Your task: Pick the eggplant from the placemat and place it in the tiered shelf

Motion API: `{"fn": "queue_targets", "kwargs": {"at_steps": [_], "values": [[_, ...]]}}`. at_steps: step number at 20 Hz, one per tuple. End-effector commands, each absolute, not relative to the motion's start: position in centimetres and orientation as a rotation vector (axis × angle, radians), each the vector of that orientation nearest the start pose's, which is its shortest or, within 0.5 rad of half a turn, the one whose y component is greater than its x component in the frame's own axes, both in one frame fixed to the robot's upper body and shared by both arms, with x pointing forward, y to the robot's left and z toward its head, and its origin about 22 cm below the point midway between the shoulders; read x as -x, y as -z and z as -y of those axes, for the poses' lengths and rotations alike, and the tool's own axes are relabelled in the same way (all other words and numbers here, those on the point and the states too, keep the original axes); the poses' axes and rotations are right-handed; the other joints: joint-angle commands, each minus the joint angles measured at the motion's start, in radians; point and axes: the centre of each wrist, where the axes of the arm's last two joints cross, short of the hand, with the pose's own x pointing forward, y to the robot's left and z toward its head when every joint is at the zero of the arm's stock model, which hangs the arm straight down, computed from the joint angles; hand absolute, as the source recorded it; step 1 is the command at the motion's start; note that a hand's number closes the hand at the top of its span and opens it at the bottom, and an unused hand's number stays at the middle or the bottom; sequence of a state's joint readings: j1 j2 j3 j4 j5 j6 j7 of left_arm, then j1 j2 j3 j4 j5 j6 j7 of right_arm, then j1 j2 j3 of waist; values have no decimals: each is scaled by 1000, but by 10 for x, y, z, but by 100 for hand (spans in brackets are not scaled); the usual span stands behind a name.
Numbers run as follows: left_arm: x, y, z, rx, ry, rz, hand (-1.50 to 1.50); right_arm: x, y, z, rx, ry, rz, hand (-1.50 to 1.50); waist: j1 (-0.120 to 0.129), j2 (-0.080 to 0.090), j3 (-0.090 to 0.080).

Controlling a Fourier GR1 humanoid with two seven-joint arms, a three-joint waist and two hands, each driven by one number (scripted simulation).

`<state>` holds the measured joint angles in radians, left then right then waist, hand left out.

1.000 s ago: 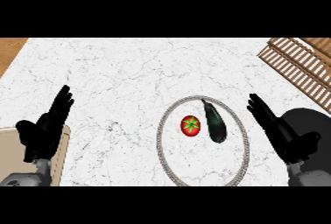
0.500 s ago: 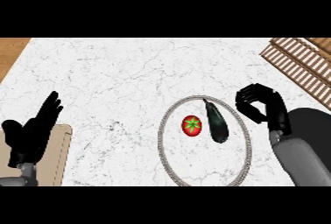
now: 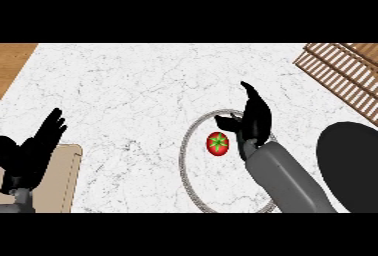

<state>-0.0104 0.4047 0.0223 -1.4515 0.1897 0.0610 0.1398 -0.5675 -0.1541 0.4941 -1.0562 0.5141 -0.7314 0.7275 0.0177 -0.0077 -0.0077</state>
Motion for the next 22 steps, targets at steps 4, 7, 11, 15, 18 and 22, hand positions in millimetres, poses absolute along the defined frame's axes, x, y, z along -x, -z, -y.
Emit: {"fn": "queue_targets", "kwargs": {"at_steps": [4, 7, 11, 15, 18, 22], "values": [[-228, 2, -350, -263, 54, 1312, 0, -363, -51, 78, 1101, -470, 944, -150, -16, -12, -1], [-238, -9, -348, -259, 54, 1340, 0, -367, -64, 54, 1127, -628, 759, -150, -12, -8, 1], [-238, -9, -348, -270, 60, 1334, 0, -372, -69, 47, 1004, -846, 547, -150, -5, 0, 3], [-236, -6, -347, -265, 51, 1333, 0, -379, -80, 41, 964, -981, 413, -150, -13, -3, 5], [-235, -2, -350, -259, 42, 1317, 0, -389, -86, 45, 988, -1032, 338, -150, -13, 2, 5], [-236, -4, -350, -252, 37, 1337, 0, -401, -85, 63, 997, -1060, 267, -150, -14, 4, 6]]}}
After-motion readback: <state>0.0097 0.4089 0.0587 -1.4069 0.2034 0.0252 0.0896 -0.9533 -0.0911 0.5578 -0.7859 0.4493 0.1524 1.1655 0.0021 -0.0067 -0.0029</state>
